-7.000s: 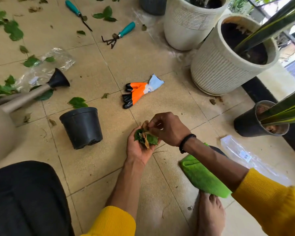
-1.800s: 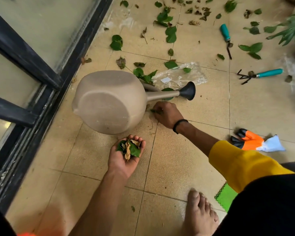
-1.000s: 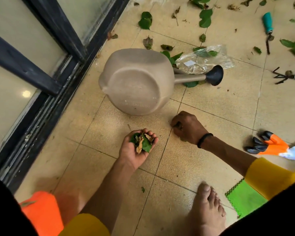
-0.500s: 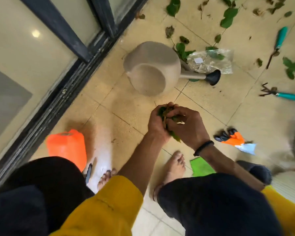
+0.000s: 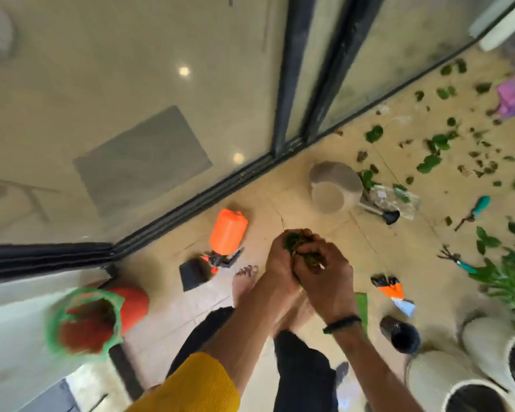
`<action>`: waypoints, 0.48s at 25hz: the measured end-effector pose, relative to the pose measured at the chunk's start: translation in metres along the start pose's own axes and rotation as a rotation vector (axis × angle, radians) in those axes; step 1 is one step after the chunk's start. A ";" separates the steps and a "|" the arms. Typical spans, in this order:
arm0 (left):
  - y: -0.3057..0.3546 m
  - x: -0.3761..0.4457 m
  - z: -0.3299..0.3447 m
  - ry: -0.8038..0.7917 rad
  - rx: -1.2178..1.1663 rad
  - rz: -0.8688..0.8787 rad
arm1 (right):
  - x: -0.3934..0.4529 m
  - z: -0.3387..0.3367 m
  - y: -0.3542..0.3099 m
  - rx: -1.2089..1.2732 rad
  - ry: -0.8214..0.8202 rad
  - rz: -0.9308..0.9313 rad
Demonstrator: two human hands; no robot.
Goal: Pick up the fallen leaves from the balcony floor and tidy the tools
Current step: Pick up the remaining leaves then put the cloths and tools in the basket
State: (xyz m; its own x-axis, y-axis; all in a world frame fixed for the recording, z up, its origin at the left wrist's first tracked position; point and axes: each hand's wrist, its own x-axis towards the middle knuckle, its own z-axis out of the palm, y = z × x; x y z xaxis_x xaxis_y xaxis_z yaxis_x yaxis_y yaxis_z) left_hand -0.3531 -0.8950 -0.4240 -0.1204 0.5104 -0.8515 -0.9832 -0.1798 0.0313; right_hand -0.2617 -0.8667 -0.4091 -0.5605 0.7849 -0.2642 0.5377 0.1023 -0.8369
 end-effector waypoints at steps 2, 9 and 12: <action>0.015 -0.044 -0.025 0.034 -0.027 0.071 | -0.032 0.021 -0.031 0.004 -0.034 -0.057; 0.055 -0.182 -0.162 0.066 -0.429 0.306 | -0.151 0.114 -0.090 -0.093 -0.438 -0.278; 0.058 -0.228 -0.230 0.090 -0.505 0.388 | -0.211 0.157 -0.101 -0.087 -0.595 -0.240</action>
State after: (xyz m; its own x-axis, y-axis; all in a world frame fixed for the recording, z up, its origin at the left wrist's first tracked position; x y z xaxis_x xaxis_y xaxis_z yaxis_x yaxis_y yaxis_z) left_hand -0.3507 -1.2148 -0.3482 -0.4204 0.2600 -0.8693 -0.6820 -0.7224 0.1138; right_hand -0.2962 -1.1387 -0.3442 -0.9114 0.2637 -0.3159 0.3890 0.3014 -0.8706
